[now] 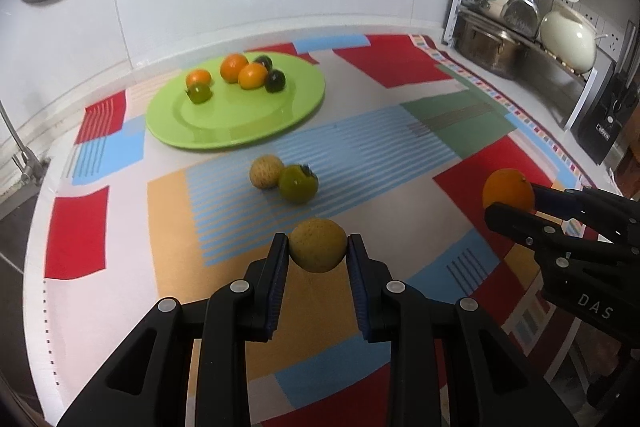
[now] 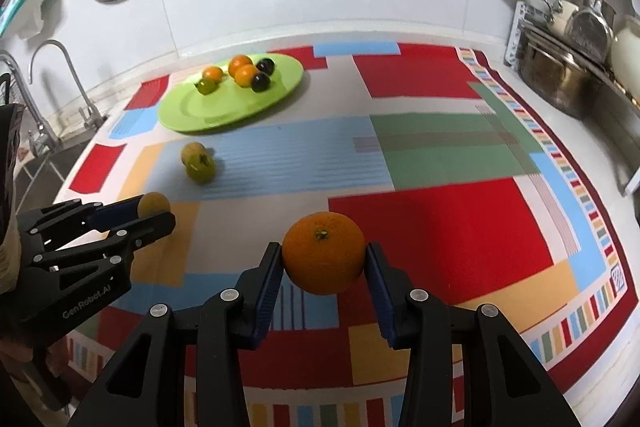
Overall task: Organize fruits
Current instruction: 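Carry the tan fruit and orange over the green plate and open both tools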
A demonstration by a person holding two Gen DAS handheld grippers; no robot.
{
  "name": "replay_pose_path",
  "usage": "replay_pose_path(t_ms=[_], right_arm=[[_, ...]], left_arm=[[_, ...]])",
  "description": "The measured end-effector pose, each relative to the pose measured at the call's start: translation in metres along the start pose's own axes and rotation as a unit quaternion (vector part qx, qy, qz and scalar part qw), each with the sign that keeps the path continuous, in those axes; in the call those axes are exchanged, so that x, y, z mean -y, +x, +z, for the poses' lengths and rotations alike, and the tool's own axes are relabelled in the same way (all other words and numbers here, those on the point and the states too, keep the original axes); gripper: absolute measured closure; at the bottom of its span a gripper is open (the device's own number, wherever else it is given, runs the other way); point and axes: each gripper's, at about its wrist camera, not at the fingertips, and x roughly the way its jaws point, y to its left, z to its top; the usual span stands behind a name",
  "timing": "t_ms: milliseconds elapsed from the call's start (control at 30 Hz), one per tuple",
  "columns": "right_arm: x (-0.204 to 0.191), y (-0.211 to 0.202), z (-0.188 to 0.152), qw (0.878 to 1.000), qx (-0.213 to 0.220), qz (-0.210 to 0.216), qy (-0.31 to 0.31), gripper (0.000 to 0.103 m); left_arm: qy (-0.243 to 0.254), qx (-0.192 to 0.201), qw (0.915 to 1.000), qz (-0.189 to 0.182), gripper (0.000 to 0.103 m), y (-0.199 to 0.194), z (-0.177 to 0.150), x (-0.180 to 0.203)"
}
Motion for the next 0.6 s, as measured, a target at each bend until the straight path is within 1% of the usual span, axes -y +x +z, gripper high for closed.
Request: replay_pose_path(t_ms=[600], right_arm=[[-0.02,-0.034,0.032,0.997,0.061,0.039,-0.034,0.06]], left_arm=[[-0.003,0.07,0.9974,0.018,0.073,-0.056,0.019,-0.003]])
